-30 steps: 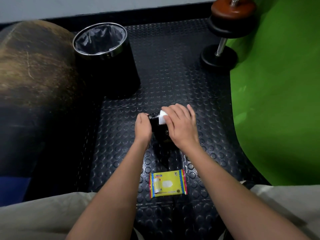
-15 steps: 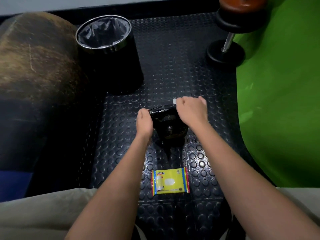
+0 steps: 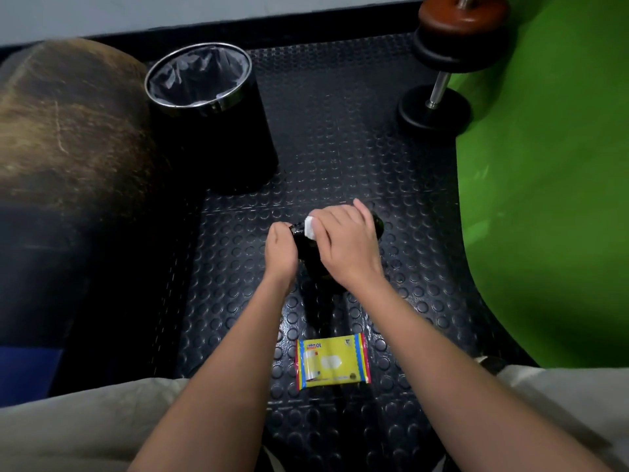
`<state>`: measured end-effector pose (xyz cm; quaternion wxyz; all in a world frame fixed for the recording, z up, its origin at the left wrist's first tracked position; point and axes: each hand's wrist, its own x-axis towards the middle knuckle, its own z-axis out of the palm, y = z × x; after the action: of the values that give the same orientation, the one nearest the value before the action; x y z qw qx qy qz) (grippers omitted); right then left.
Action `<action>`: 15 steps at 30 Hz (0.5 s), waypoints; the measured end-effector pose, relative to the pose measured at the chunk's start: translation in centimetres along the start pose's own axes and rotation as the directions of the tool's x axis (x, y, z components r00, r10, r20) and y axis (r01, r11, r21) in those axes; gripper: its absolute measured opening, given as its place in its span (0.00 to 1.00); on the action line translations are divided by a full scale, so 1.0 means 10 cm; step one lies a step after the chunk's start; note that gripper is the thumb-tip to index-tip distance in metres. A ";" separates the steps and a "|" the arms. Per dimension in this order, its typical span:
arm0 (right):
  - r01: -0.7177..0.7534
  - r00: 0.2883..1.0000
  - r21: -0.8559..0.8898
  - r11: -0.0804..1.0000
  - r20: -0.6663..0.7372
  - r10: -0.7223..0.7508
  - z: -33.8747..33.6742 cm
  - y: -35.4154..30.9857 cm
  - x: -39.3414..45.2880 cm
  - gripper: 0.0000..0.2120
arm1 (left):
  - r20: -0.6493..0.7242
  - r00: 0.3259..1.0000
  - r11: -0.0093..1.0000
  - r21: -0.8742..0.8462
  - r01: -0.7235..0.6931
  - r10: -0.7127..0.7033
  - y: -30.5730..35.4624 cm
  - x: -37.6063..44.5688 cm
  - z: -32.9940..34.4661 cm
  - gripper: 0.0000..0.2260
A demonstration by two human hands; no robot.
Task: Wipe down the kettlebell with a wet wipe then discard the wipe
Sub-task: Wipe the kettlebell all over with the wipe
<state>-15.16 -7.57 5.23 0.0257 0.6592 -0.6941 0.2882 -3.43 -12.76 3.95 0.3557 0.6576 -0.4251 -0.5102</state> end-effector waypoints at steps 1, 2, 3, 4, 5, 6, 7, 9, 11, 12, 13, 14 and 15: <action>0.016 1.000 0.022 1.000 -0.025 -0.015 0.02 0.05 -0.08 0.15 | 0.004 1.000 1.000 -0.002 -0.002 0.002 0.01 0.00 0.00 0.14; 0.030 0.999 0.029 0.999 -0.034 -0.029 0.05 0.10 -0.13 0.17 | 0.008 1.000 1.000 0.001 -0.003 0.003 0.01 0.00 0.01 0.14; 0.046 0.998 0.024 0.999 -0.041 -0.045 0.06 0.14 -0.16 0.18 | 0.013 1.000 1.000 0.005 -0.003 0.003 0.01 0.00 0.01 0.15; 0.059 0.997 0.018 0.998 -0.050 -0.058 0.07 0.18 -0.18 0.19 | 0.020 1.000 1.000 0.005 -0.003 0.003 0.01 0.00 0.00 0.15; 0.070 0.995 0.018 0.997 -0.066 -0.068 0.07 0.23 -0.19 0.19 | 0.022 1.000 1.000 0.007 -0.007 0.007 0.01 0.00 0.00 0.15; 0.074 0.993 0.027 0.997 -0.090 -0.071 0.08 0.27 -0.21 0.20 | 0.024 1.000 1.000 0.012 -0.014 0.013 0.01 0.01 0.00 0.15; 0.068 0.992 0.042 0.997 -0.114 -0.063 0.09 0.33 -0.23 0.20 | 0.026 1.000 1.000 0.018 -0.016 0.016 0.02 0.02 0.00 0.14; 0.042 0.989 0.075 0.996 -0.142 -0.031 0.10 0.43 -0.27 0.21 | 0.028 1.000 1.000 0.025 -0.003 0.003 0.01 0.03 0.01 0.13; 0.005 0.989 0.127 0.992 -0.146 0.014 0.12 0.47 -0.29 0.21 | 0.025 1.000 1.000 0.018 0.013 -0.014 0.01 0.04 0.00 0.12; -0.013 0.989 0.163 0.986 -0.147 0.037 0.13 0.47 -0.28 0.20 | 0.027 1.000 1.000 0.015 0.012 -0.012 0.01 0.05 0.00 0.12; -0.037 0.987 0.202 0.979 -0.148 0.068 0.13 0.45 -0.27 0.20 | 0.030 0.999 1.000 0.014 0.013 -0.013 0.01 0.06 -0.01 0.11; -0.078 0.982 0.244 0.967 -0.150 0.117 0.12 0.43 -0.26 0.19 | 0.033 0.999 1.000 0.012 0.017 -0.017 0.00 0.07 -0.01 0.11; -0.132 0.972 0.285 0.949 -0.149 0.179 0.12 0.41 -0.24 0.18 | 0.037 0.999 1.000 0.010 0.024 -0.024 0.00 0.07 -0.01 0.10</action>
<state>-18.24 -6.03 1.77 -0.0283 0.5720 -0.6927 0.4385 -3.24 -13.39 3.72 0.3385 0.6549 -0.4259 -0.5245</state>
